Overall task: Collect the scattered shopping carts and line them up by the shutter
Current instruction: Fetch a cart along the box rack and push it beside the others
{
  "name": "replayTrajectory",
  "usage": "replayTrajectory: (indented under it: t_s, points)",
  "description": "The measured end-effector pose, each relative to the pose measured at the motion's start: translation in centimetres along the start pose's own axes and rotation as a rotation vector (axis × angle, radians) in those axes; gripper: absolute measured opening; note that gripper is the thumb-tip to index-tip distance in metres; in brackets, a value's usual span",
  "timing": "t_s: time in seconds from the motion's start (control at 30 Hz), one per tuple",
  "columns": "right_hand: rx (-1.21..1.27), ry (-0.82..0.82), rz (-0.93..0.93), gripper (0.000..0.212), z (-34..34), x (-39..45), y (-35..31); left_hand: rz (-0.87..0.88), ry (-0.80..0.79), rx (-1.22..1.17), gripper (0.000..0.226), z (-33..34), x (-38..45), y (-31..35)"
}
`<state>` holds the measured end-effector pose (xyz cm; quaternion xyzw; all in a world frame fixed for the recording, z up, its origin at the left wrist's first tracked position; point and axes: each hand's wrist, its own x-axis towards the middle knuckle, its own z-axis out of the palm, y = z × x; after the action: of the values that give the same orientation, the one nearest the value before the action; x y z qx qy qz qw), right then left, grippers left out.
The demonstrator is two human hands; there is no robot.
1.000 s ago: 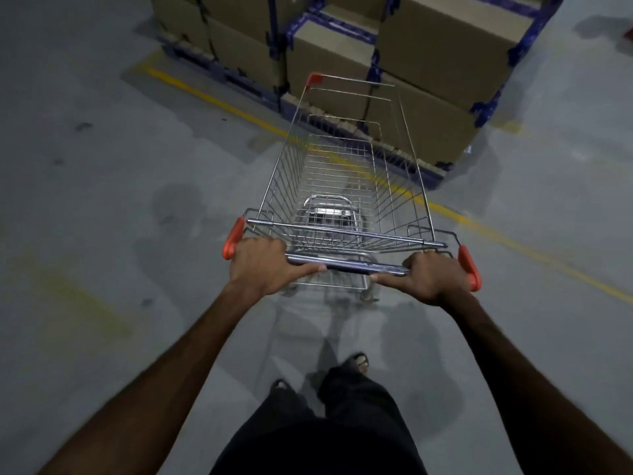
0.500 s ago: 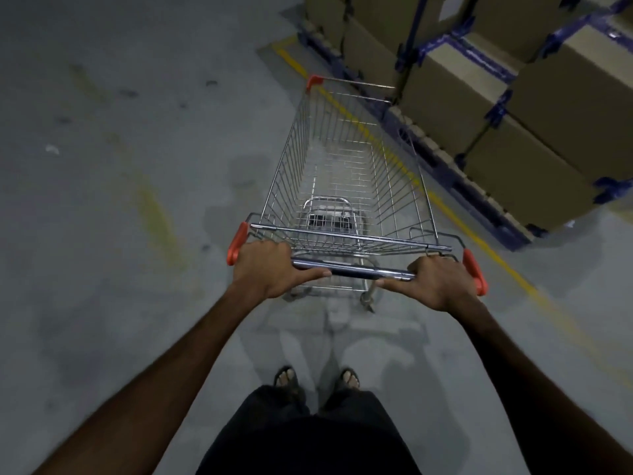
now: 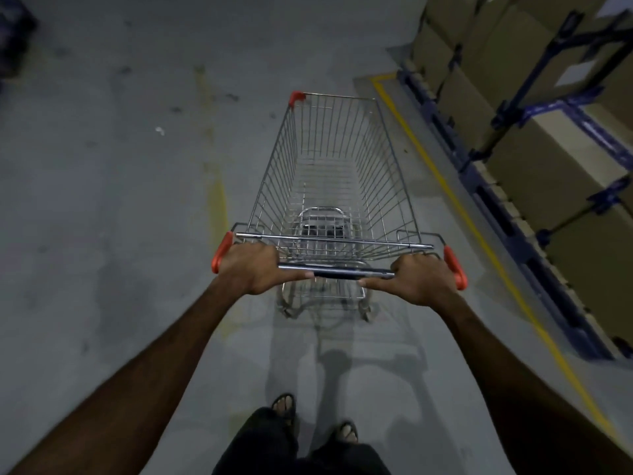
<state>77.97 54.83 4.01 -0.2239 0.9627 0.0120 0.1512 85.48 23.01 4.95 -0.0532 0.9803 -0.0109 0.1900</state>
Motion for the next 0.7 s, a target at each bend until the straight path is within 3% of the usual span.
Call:
replayTrajectory:
  t_s: [0.33, 0.7]
  points:
    - [-0.023, -0.082, -0.095, 0.09, -5.5, 12.9, -1.9, -0.095, 0.055, -0.103, 0.098, -2.3, 7.8, -5.2]
    - [0.016, -0.031, -0.193, 0.105, -9.2, 30.6, -4.8, -0.096, 0.094, -0.137, 0.095, -6.4, 20.5, -14.4]
